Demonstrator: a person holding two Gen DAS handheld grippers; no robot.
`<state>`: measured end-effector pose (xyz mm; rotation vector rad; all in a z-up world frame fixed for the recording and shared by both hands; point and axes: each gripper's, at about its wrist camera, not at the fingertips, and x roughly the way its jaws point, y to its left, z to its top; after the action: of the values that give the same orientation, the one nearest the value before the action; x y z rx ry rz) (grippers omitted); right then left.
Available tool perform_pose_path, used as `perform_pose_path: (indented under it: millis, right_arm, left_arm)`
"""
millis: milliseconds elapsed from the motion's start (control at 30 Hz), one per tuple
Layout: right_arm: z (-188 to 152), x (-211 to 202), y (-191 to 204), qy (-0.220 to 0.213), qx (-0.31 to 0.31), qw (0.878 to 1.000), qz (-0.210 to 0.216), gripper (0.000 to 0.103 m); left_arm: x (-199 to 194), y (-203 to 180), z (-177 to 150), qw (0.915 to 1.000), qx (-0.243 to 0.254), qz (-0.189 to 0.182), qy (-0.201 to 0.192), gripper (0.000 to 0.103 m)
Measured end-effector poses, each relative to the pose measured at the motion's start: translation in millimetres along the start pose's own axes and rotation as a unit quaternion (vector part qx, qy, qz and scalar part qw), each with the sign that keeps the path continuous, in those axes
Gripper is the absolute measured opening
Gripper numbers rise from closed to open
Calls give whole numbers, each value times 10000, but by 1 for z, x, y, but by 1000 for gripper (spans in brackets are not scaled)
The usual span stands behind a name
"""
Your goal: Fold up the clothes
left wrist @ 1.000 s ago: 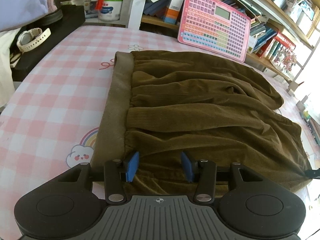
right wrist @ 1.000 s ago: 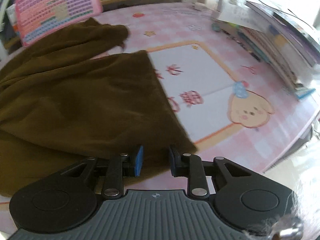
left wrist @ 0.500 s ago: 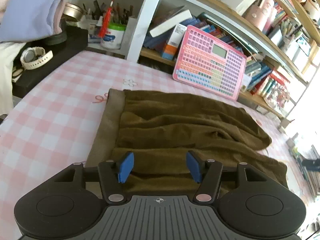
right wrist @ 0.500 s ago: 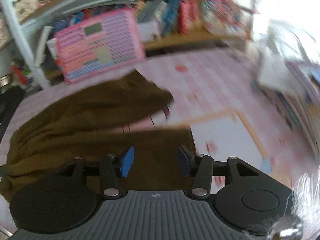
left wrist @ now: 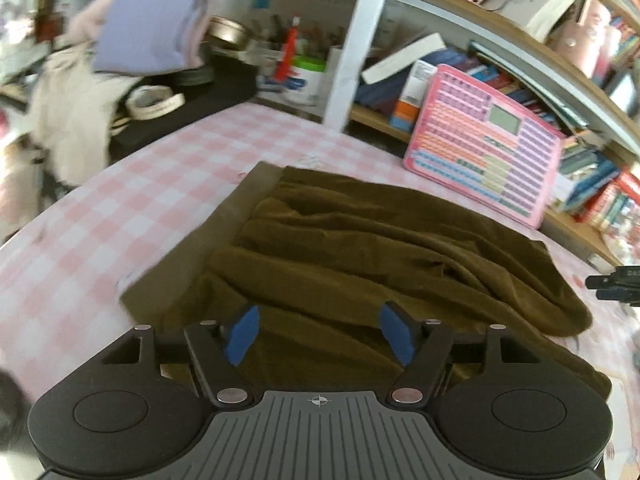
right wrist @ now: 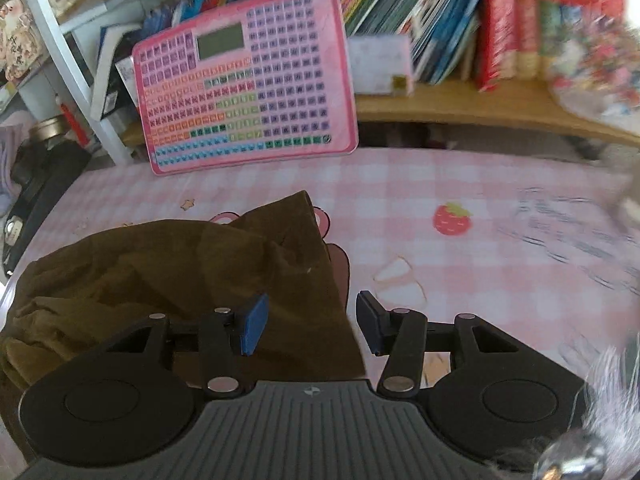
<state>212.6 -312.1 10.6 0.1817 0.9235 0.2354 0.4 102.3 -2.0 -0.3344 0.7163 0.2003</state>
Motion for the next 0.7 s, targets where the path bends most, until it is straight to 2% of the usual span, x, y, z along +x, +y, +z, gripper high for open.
perform_pose_path:
  millis: [200, 267, 367, 467, 567, 633, 700]
  right_arm:
    - [10, 45, -14, 418, -160, 9978, 492, 47]
    - [11, 46, -13, 508, -244, 9956, 753, 27]
    - [12, 24, -8, 160, -461, 9865, 1562, 16]
    - [15, 24, -4, 268, -652, 9816, 1774, 16]
    - [14, 40, -2, 483, -805, 9841, 1506, 22]
    - [12, 48, -5, 637, -805, 9838, 1473, 29]
    - [10, 56, -7, 781, -799, 9832, 1444, 31]
  left_arm:
    - [-11, -28, -17, 9990, -97, 403, 191, 72]
    - [-14, -36, -16, 9986, -79, 486, 179, 72]
    - [-18, -43, -11, 9982, -64, 584, 92, 72]
    - [-20, -49, -10, 9976, -83, 687, 68, 72]
    - [-24, -51, -12, 9970, -112, 756, 71, 72]
    - [-26, -51, -14, 9967, -130, 803, 76, 72]
    - [-28, -48, -15, 9960, -178, 870, 102, 72]
